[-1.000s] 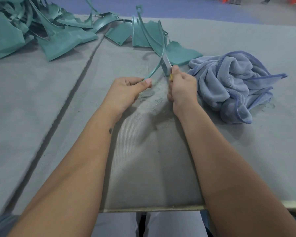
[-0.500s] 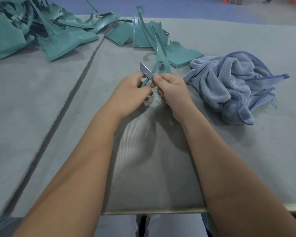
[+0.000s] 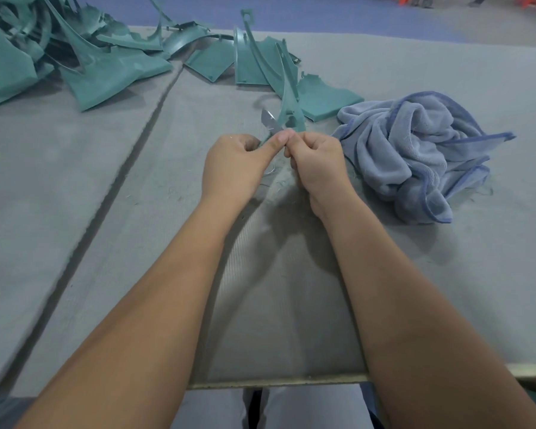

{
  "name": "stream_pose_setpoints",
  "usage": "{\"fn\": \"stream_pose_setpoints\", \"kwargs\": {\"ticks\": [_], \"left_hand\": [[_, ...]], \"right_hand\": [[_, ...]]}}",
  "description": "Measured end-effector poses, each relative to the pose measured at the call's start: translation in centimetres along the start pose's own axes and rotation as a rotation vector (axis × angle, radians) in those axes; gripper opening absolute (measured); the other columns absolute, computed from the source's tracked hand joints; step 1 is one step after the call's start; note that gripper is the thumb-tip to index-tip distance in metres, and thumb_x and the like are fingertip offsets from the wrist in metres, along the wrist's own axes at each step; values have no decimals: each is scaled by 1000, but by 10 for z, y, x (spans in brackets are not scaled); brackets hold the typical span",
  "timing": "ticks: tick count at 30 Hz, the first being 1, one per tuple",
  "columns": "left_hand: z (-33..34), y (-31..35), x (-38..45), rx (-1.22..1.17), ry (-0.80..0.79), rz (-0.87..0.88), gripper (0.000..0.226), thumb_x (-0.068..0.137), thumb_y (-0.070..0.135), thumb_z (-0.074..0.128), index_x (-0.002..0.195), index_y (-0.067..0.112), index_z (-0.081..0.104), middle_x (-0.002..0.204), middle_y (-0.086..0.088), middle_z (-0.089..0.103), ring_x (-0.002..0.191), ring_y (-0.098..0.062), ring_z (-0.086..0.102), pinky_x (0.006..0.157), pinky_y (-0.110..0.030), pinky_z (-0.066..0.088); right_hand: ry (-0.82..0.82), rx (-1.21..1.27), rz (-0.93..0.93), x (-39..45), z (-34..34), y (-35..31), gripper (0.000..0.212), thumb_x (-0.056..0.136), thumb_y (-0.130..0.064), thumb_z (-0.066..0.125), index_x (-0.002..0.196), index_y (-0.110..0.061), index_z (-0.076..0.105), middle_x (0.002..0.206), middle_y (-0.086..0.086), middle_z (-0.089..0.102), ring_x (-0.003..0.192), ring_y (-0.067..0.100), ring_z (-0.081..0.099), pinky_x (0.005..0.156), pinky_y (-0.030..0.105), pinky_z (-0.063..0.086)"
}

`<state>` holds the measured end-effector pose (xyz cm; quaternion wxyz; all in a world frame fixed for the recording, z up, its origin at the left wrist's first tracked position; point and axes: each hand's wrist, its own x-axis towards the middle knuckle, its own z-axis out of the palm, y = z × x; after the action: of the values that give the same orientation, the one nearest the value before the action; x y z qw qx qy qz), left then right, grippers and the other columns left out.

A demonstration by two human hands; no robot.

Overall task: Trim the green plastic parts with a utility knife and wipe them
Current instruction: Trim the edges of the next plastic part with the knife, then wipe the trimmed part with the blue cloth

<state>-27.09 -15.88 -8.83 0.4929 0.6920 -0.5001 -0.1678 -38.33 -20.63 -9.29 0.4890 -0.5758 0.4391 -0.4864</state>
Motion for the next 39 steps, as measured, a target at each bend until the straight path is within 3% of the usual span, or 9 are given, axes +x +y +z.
{"fn": "stream_pose_setpoints", "kwargs": {"ticks": [3, 8, 15, 21, 24, 29, 32, 36, 39], "left_hand": [[-7, -3, -4, 171, 30, 66, 65, 85, 60, 58, 51, 14, 27, 40, 3, 27, 40, -13, 25, 43, -29, 16], [-20, -7, -8, 308, 54, 165, 60, 89, 61, 48, 57, 11, 36, 45, 0, 32, 45, -15, 33, 47, -32, 23], [-18, -6, -8, 436, 24, 302, 51, 97, 49, 45, 56, 19, 35, 50, 2, 39, 49, -13, 38, 46, -30, 23], [-22, -7, -10, 391, 38, 300, 53, 97, 46, 47, 55, 17, 32, 47, 1, 33, 47, -15, 35, 47, -31, 20], [-25, -10, -5, 314, 84, 192, 47, 97, 46, 46, 66, 13, 57, 48, 2, 38, 50, -18, 40, 48, -32, 26], [-36, -19, 7, 153, 208, -22, 43, 99, 43, 44, 91, 8, 69, 52, 2, 39, 52, -19, 40, 50, -33, 27], [-43, -22, 9, 45, 255, -97, 36, 99, 41, 44, 94, 19, 72, 53, 6, 41, 54, -14, 41, 54, -31, 30], [-43, -23, 7, 31, 239, -70, 39, 99, 40, 46, 91, 12, 71, 53, 3, 40, 56, -20, 40, 59, -31, 32], [-38, -22, 4, 113, 200, -14, 46, 99, 42, 45, 88, 2, 65, 52, 0, 35, 53, -22, 35, 54, -32, 26]], "right_hand": [[66, 133, 87, 6, -4, -1, 43, 94, -26, 58, 53, -19, 48, 43, -5, 32, 41, 10, 23, 43, 25, 20], [180, 263, 181, 10, -4, -5, 41, 97, -25, 54, 58, -16, 46, 41, -7, 31, 33, 8, 20, 38, 19, 18], [1, 75, -38, -1, -9, -7, 41, 93, -27, 61, 54, -18, 52, 42, -8, 37, 39, 6, 28, 41, 20, 25], [284, 26, 10, 9, -15, -3, 39, 97, -25, 55, 60, -12, 46, 61, 8, 39, 59, 19, 32, 57, 33, 27], [377, 113, 2, 10, -23, -5, 27, 96, -19, 52, 69, -18, 50, 64, 2, 47, 61, 14, 39, 62, 35, 35], [262, -560, -165, 0, -26, -7, 31, 94, -23, 50, 63, -18, 45, 65, -4, 43, 71, 20, 40, 65, 33, 31], [265, -945, -347, -10, -19, -10, 32, 96, -27, 48, 75, -9, 65, 86, 5, 55, 86, 28, 45, 74, 34, 26], [456, -745, -510, -16, -23, -22, 25, 98, -17, 44, 93, -4, 65, 66, 13, 60, 65, 36, 54, 72, 42, 40], [625, -787, -471, -13, -38, -28, 26, 97, -22, 42, 97, -10, 66, 83, 10, 62, 84, 32, 56, 80, 38, 35]]}}
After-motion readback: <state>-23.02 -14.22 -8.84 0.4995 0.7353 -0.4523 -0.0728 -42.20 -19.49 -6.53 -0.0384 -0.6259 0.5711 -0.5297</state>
